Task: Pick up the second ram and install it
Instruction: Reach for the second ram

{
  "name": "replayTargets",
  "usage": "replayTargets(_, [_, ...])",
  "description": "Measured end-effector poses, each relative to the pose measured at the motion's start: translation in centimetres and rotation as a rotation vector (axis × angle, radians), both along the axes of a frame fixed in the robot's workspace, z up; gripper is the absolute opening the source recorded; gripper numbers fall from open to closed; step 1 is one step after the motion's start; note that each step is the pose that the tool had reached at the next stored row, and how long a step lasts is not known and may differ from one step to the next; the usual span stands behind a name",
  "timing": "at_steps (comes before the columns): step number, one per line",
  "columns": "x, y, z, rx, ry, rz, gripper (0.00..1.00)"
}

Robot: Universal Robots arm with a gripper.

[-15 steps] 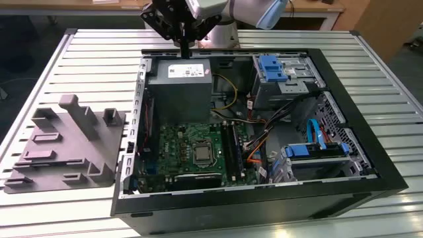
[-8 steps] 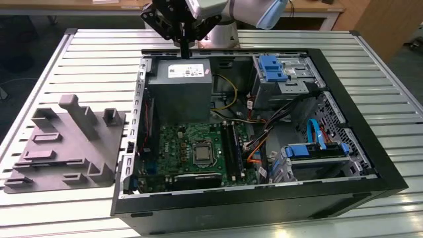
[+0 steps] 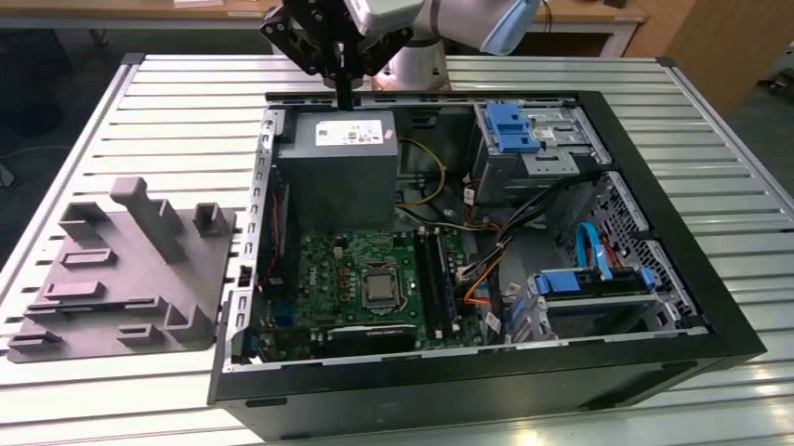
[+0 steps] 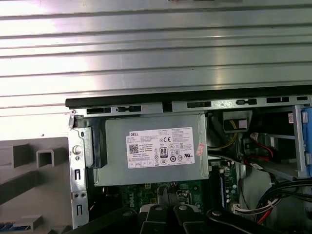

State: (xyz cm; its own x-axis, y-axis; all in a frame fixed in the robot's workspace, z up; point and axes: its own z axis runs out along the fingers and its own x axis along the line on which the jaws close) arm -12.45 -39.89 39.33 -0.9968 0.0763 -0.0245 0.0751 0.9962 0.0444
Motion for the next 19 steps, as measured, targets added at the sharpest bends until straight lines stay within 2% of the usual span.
replayTargets(12, [-1.4, 0.0, 0.0, -0.0001, 0.0001, 0.0, 0.1])
replayTargets(19, [-2.8, 0.0, -0.02, 0.0, 0.0, 0.0, 0.1])
